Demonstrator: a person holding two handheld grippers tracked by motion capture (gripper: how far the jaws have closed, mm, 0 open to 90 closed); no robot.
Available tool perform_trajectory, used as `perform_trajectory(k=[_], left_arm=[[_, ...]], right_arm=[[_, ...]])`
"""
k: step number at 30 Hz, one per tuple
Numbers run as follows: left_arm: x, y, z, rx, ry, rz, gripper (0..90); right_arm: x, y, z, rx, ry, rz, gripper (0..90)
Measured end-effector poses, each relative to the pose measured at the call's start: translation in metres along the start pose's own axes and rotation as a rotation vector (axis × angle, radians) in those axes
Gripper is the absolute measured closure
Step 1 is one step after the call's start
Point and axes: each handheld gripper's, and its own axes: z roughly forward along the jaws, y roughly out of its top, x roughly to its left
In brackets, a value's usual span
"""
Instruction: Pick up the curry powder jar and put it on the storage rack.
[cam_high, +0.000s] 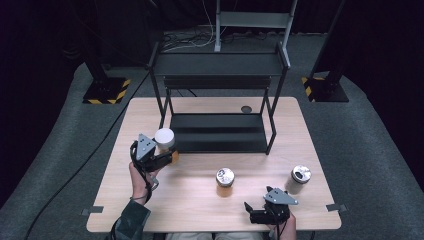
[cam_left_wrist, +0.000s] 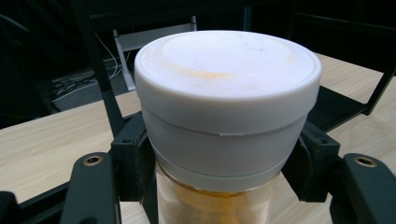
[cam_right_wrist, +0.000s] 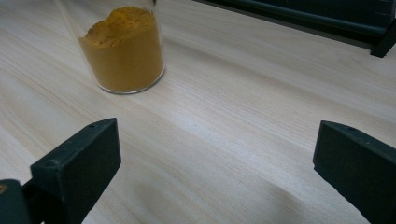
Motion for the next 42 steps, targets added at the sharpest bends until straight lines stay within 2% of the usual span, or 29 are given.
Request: perform_trajectory(k=[10, 42], left_arm=[[-0.003, 0.007, 0.009, 0.004, -0.004, 0.017, 34.8], [0.000, 0.023, 0.035, 0.017, -0.008, 0.016, 34.8]], right_arm=[[0.000, -0.001, 0.000, -0.006, 0.001, 0.000, 0.0], [0.000, -0.001, 0.000, -0.007, 0.002, 0.000, 0.0]])
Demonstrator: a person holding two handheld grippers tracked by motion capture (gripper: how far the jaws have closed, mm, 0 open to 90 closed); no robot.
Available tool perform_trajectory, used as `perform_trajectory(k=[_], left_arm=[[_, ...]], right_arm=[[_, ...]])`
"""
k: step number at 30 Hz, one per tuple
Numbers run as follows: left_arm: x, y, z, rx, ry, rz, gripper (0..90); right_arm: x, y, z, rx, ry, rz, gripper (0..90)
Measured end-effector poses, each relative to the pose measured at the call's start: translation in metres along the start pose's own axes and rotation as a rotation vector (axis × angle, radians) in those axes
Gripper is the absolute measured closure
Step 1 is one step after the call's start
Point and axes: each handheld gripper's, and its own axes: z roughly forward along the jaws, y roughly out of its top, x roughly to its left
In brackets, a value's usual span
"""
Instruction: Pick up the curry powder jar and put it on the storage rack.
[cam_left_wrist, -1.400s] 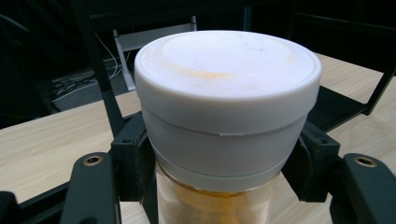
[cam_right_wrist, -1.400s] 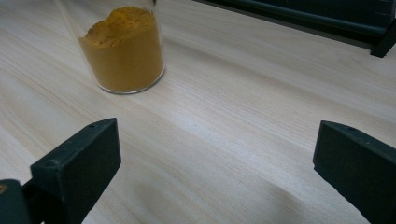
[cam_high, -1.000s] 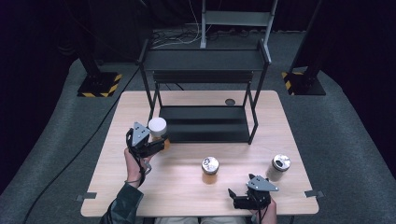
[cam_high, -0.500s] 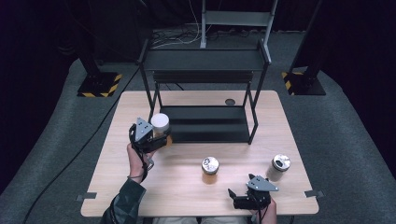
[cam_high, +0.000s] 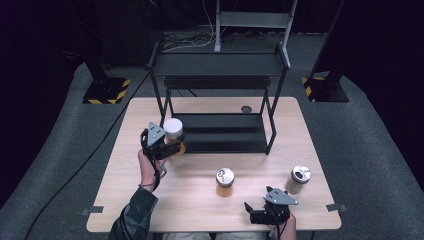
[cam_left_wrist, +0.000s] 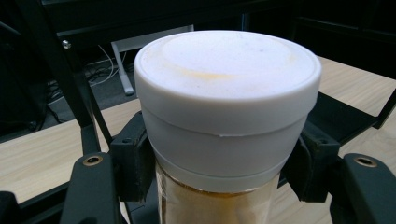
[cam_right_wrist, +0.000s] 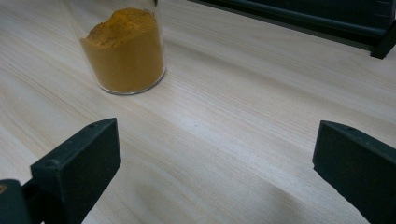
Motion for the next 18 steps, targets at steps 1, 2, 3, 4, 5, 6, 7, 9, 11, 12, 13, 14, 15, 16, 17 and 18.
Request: perform_trajectory(k=[1, 2, 3, 4, 5, 6, 7, 9, 11, 12, 13, 14, 15, 16, 17, 18], left_arm=[[0.000, 0.000, 0.001, 0.001, 0.000, 0.000, 34.8], [-0.001, 0.000, 0.002, 0.001, 0.000, -0.002, 34.8], [0.000, 0.000, 0.003, 0.000, -0.002, -0.003, 34.8], [0.000, 0.001, 0.004, 0.000, -0.002, -0.004, 34.8], [0.000, 0.001, 0.005, 0.003, -0.002, -0.003, 34.8], [-0.001, 0.002, 0.006, 0.004, -0.001, -0.002, 34.8], [-0.001, 0.002, 0.007, 0.004, -0.001, -0.003, 34.8], [-0.001, 0.002, 0.009, 0.006, -0.002, -0.004, 34.8], [-0.001, 0.003, 0.011, 0.010, -0.003, -0.003, 34.8], [-0.001, 0.004, 0.012, 0.012, -0.002, -0.001, 34.8], [-0.001, 0.005, 0.013, 0.013, -0.002, 0.000, 34.8], [-0.001, 0.005, 0.014, 0.014, 0.000, -0.001, 34.8], [0.000, 0.006, 0.015, 0.014, 0.001, -0.002, 34.8], [0.000, 0.006, 0.015, 0.013, 0.001, -0.003, 34.8], [0.000, 0.006, 0.016, 0.014, 0.002, -0.003, 34.7], [0.000, 0.007, 0.016, 0.012, 0.004, -0.004, 34.8]], right_arm=[[0.000, 0.000, 0.000, 0.000, 0.000, 0.000, 0.0], [0.000, 0.000, 0.000, -0.001, 0.001, 0.001, 0.0], [0.000, 0.000, 0.000, -0.001, 0.001, 0.000, 0.0], [0.000, 0.000, 0.000, 0.000, 0.001, 0.000, 0.1], [0.000, 0.000, 0.000, -0.001, 0.001, 0.000, 0.0], [0.000, 0.000, 0.000, -0.001, 0.001, 0.001, 0.0], [0.000, 0.000, 0.000, -0.001, 0.002, 0.000, 0.0], [0.000, 0.000, 0.000, -0.001, 0.001, -0.001, 0.0], [0.000, 0.000, 0.000, -0.001, 0.001, -0.001, 0.0], [0.000, 0.000, 0.000, -0.001, 0.001, 0.000, 0.1], [0.000, 0.000, 0.000, -0.001, 0.001, 0.000, 0.0], [0.000, 0.000, 0.000, -0.001, 0.001, 0.000, 0.1], [0.000, 0.000, 0.000, -0.001, 0.002, 0.000, 0.0], [0.000, 0.000, 0.000, -0.001, 0.002, 0.000, 0.0], [0.000, 0.000, 0.000, -0.001, 0.002, 0.001, 0.0], [-0.001, 0.000, 0.000, -0.001, 0.003, 0.001, 0.1]])
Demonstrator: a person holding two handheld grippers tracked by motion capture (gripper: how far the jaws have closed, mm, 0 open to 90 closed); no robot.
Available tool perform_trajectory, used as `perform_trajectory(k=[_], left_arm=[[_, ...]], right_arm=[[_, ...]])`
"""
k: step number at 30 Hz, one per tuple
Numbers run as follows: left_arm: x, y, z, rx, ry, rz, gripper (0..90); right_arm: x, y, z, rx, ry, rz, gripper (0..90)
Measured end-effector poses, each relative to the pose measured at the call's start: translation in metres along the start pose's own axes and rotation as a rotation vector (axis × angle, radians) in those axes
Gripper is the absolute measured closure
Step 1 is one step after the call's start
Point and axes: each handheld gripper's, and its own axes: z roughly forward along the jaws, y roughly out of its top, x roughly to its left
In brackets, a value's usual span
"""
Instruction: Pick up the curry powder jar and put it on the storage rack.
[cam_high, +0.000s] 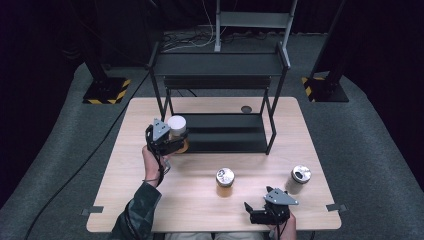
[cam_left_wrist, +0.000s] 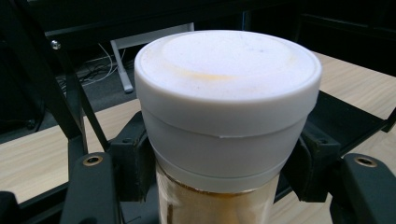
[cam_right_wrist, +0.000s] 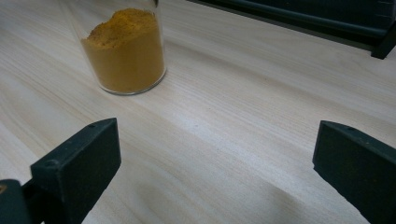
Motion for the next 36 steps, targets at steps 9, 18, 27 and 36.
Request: perform_trajectory(k=[9, 18, 27, 36], left_arm=[[0.001, 0.004, 0.010, 0.017, 0.000, -0.017, 34.7], [-0.002, 0.006, 0.020, 0.024, -0.008, -0.020, 34.8], [-0.002, 0.007, 0.026, 0.033, -0.006, -0.016, 34.8], [-0.001, 0.008, 0.031, 0.037, -0.005, -0.016, 34.7]], right_arm=[[0.000, 0.000, 0.000, 0.001, 0.002, 0.001, 0.0], [-0.001, 0.000, 0.000, 0.002, 0.004, -0.001, 0.0], [-0.001, 0.000, 0.000, 0.002, 0.006, 0.000, 0.0], [-0.001, 0.000, 0.000, 0.001, 0.005, 0.000, 0.1]])
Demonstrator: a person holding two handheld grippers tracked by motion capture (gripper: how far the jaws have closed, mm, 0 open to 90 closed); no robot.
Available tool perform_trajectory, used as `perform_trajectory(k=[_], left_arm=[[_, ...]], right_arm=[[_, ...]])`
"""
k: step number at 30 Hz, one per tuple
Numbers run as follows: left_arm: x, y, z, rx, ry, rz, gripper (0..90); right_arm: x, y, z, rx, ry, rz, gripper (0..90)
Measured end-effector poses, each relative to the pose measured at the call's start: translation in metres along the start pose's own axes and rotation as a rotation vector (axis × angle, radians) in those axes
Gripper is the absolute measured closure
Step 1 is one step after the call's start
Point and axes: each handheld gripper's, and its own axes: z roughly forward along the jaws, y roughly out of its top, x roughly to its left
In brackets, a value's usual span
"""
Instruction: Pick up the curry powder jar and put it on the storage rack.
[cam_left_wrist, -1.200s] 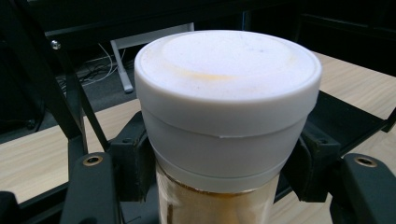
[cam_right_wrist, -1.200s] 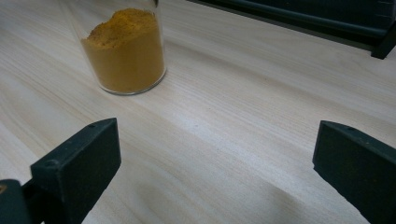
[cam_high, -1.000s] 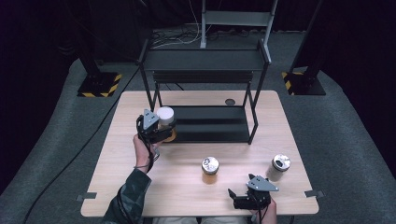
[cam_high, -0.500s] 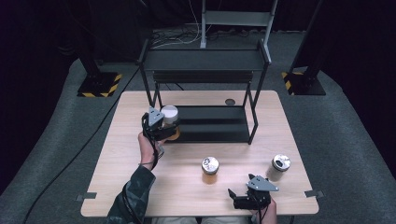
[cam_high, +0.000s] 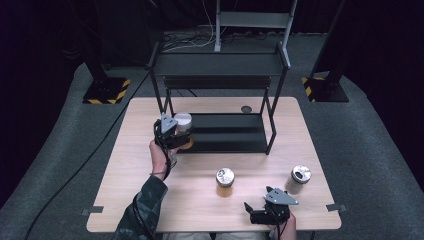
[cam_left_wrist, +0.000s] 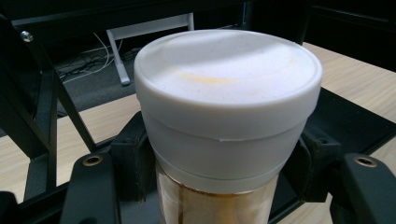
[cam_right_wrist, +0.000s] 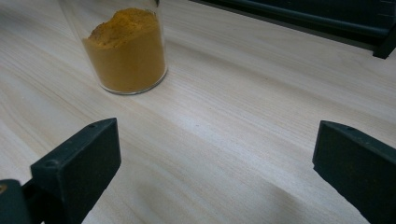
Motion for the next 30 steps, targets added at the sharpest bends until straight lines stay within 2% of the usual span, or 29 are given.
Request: perform_trajectory(k=[22, 30], left_arm=[[0.000, 0.000, 0.016, 0.010, -0.003, -0.001, 34.7], [0.003, -0.001, 0.021, 0.013, 0.007, -0.016, 34.7]], right_arm=[[0.000, -0.001, 0.000, -0.003, 0.000, -0.002, 0.1], [0.000, -0.001, 0.000, -0.003, -0.001, -0.001, 0.1]])
